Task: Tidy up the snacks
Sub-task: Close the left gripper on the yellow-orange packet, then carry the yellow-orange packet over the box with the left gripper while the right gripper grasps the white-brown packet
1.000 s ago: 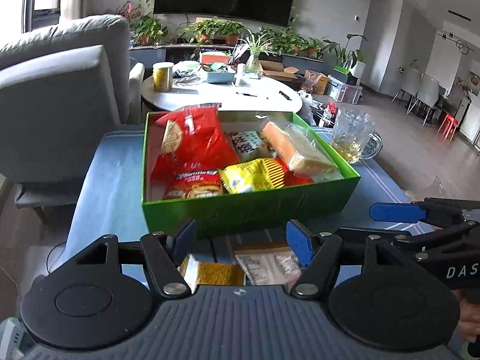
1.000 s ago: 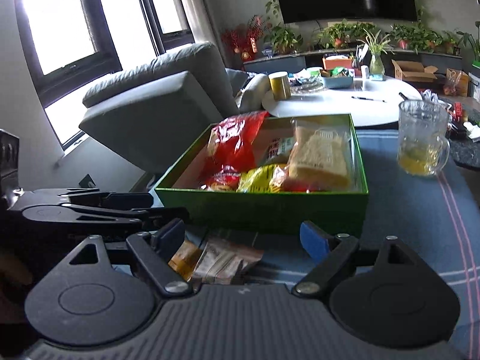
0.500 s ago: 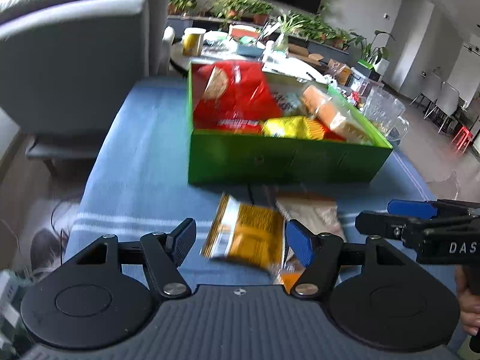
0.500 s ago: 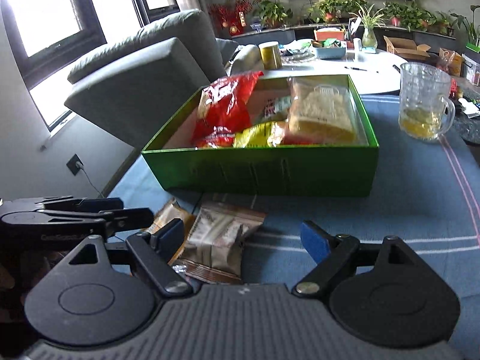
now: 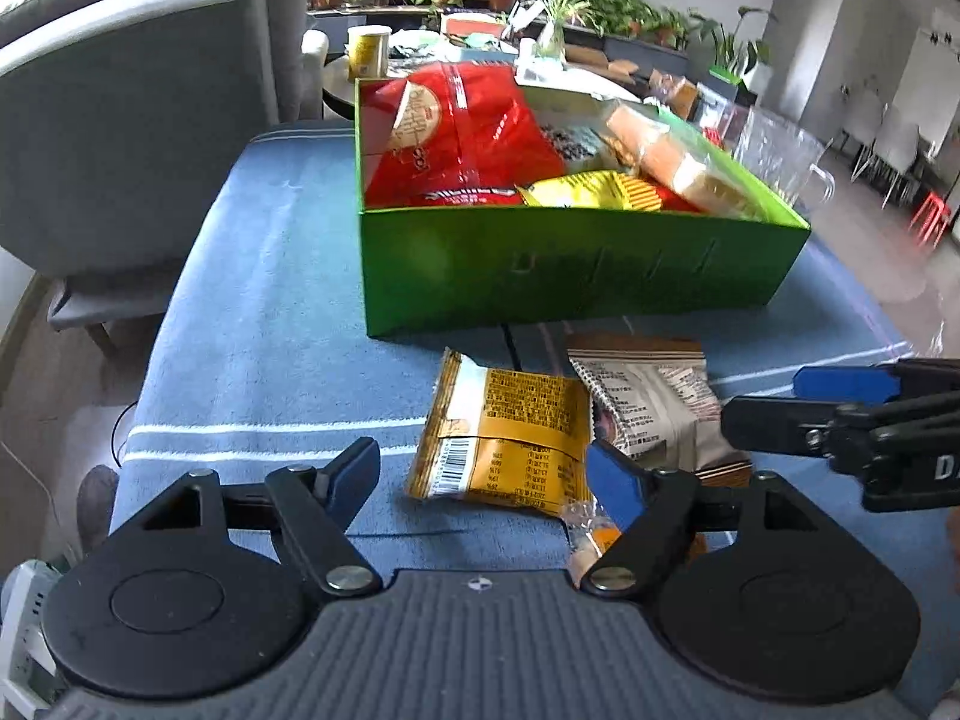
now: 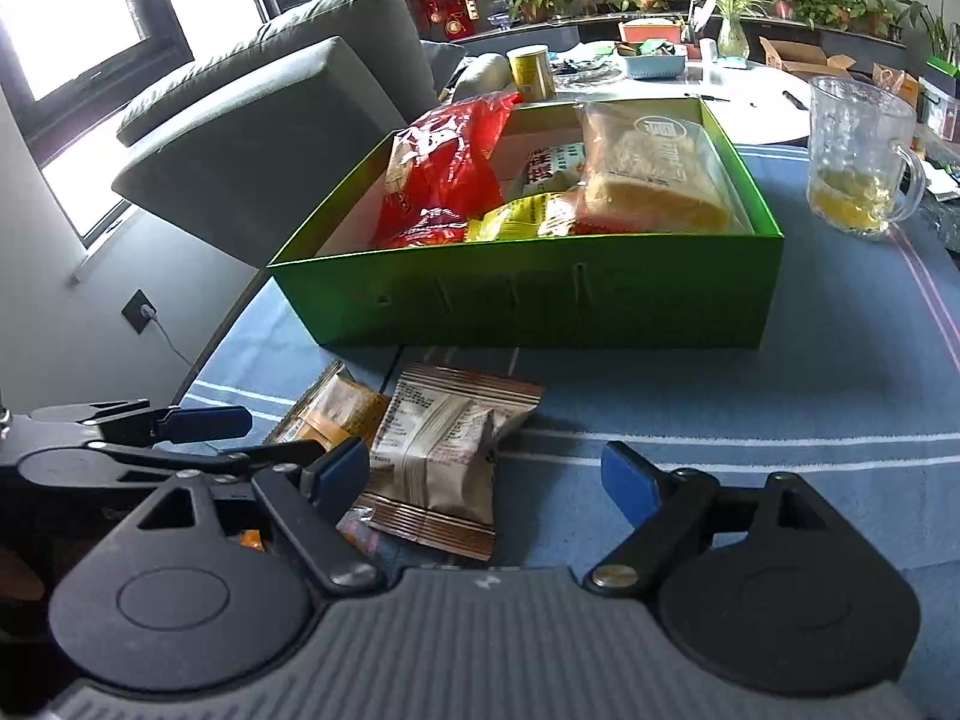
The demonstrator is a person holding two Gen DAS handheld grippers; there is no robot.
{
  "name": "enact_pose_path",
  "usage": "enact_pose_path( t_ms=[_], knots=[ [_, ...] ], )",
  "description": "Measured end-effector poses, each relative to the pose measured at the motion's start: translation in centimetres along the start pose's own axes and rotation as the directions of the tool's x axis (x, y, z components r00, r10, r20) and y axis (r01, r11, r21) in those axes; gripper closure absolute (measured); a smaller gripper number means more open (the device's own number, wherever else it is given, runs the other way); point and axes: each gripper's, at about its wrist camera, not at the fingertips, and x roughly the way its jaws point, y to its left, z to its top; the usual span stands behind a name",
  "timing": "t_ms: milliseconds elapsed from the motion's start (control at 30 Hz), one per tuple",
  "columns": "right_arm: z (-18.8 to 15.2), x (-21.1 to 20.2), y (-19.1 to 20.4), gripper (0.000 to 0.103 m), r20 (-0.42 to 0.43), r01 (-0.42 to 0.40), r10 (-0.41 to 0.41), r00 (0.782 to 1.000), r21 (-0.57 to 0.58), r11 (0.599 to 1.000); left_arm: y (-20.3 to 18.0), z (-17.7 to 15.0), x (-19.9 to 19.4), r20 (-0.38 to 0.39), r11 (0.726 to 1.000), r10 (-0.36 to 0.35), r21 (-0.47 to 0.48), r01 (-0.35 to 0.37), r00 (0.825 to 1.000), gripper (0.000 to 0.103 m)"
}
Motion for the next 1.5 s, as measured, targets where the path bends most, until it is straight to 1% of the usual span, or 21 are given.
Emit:
enact_pose_path(
  t_ms=[133,267,400,467,500,533,600,633,767,900,1100,1200,1367,1500],
  knots=[
    [0.0,0.0,-0.4,0.047,-0.002,0.008,-0.008,1.0,0.015,1.0,-0.3,0.3,1.0,-0.019,1.0,-0.012,0.019,0.013,1.0,0.028],
    [0.0,0.1,-0.4,0.047,-0.005,0.007,-0.007,1.0,0.016,1.0,-1.0,0.5,1.9,-0.019,0.997,0.021,0.068,-0.02,1.0,0.026],
    [0.1,0.3,-0.4,0.047,-0.012,0.005,-0.005,1.0,0.018,1.0,-1.3,0.4,2.1,-0.009,0.995,0.033,0.098,-0.032,0.999,0.026],
    [0.0,0.5,-0.3,0.047,-0.015,0.006,-0.005,1.0,0.02,1.0,-1.4,0.3,2.0,-0.007,0.993,0.033,0.117,-0.032,0.999,0.03],
    [0.1,0.6,-0.3,0.047,-0.018,0.007,-0.006,1.0,0.021,1.0,-1.4,0.2,1.8,-0.002,0.992,0.029,0.122,-0.028,1.0,0.039],
    [0.1,0.6,-0.3,0.047,-0.019,0.008,-0.008,1.0,0.021,1.0,-1.3,0.2,1.6,0.0,0.992,0.025,0.12,-0.025,1.0,0.044],
    [0.1,0.6,-0.2,0.047,-0.019,0.011,-0.011,1.0,0.02,1.0,-0.9,0.3,1.4,-0.001,0.995,0.02,0.094,-0.02,1.0,0.051],
    [0.1,0.6,-0.2,0.047,-0.019,0.012,-0.012,1.0,0.021,1.0,-0.6,0.2,1.3,0.0,0.997,0.022,0.08,-0.022,1.0,0.053],
    [0.1,0.7,0.1,0.047,-0.022,0.011,-0.01,1.0,0.019,1.0,0.7,-0.3,0.5,0.017,0.998,0.053,0.016,-0.053,0.998,0.053],
    [0.1,1.2,0.7,0.047,-0.032,0.01,-0.009,0.999,0.014,1.0,1.5,-0.8,-0.5,0.028,0.998,0.05,-0.03,-0.049,0.998,0.053],
    [0.5,2.7,2.7,0.047,-0.055,0.027,-0.027,0.998,-0.006,1.0,1.8,-1.0,-1.6,0.06,0.998,0.057,-0.044,-0.054,0.997,0.053],
    [0.6,3.6,3.5,0.047,-0.069,0.049,-0.05,0.996,-0.02,0.999,2.1,-1.2,-1.8,0.062,0.996,0.074,-0.056,-0.07,0.995,0.053],
    [0.6,4.5,4.2,0.047,-0.086,0.078,-0.08,0.993,-0.034,0.996,3.1,-1.6,-1.9,0.057,0.993,0.079,-0.092,-0.074,0.995,0.053],
    [0.4,5.1,5.1,0.047,-0.09,0.097,-0.104,0.99,-0.079,0.992,3.5,-1.7,-2.1,0.065,0.991,0.089,-0.106,-0.082,0.994,0.053]
  ],
)
